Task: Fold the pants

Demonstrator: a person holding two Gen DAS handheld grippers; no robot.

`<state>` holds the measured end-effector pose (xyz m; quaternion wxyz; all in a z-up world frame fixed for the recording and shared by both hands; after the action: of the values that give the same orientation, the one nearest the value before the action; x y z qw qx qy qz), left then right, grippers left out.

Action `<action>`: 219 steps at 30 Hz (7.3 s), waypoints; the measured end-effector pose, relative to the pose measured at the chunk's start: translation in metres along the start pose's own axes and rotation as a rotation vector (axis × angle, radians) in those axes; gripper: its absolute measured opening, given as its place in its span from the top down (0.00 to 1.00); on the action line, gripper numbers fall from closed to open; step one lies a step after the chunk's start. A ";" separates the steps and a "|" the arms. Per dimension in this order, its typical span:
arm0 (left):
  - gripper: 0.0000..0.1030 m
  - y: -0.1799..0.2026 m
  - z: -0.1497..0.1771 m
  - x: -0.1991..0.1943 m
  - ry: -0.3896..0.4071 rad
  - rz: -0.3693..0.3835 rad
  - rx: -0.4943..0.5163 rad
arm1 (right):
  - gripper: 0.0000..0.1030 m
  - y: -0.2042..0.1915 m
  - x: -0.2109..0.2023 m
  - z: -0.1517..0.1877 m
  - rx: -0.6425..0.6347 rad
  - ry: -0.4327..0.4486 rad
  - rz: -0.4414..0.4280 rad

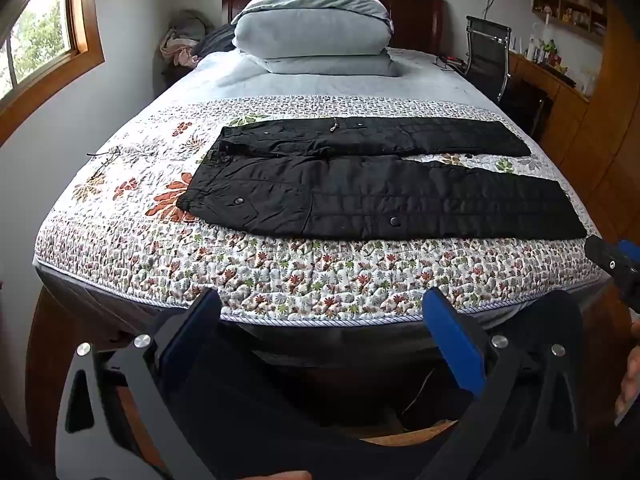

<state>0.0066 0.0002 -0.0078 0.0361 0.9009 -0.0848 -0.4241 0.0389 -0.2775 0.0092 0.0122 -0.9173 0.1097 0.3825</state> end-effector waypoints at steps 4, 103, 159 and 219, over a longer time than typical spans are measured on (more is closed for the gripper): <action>0.03 0.000 0.000 0.000 0.003 0.000 0.003 | 0.03 0.000 0.000 0.000 0.000 0.000 -0.002; 0.03 0.002 0.001 -0.002 0.011 0.033 -0.001 | 0.03 0.007 -0.002 0.003 0.020 0.001 -0.011; 0.09 -0.311 -0.095 0.245 -0.134 0.382 -0.678 | 0.26 0.356 0.350 -0.011 0.974 -0.239 -0.365; 0.03 -0.374 -0.199 0.244 -0.191 0.300 -0.515 | 0.20 0.242 0.292 -0.108 0.105 -0.436 0.006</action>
<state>0.3577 0.3219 -0.1171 0.3172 0.7955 -0.1094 -0.5045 0.2623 -0.5814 -0.1051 0.0824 -0.8107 0.1271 0.5655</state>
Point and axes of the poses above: each gripper's, at about its wrist camera, not at the fingertips, and x roughly the way its jaws point, y to its right, z to its underside, the point moved 1 cm from there along x, roughly the way its jaws point, and after that the axes turned 10 degrees about z, right-handed, at the moved point
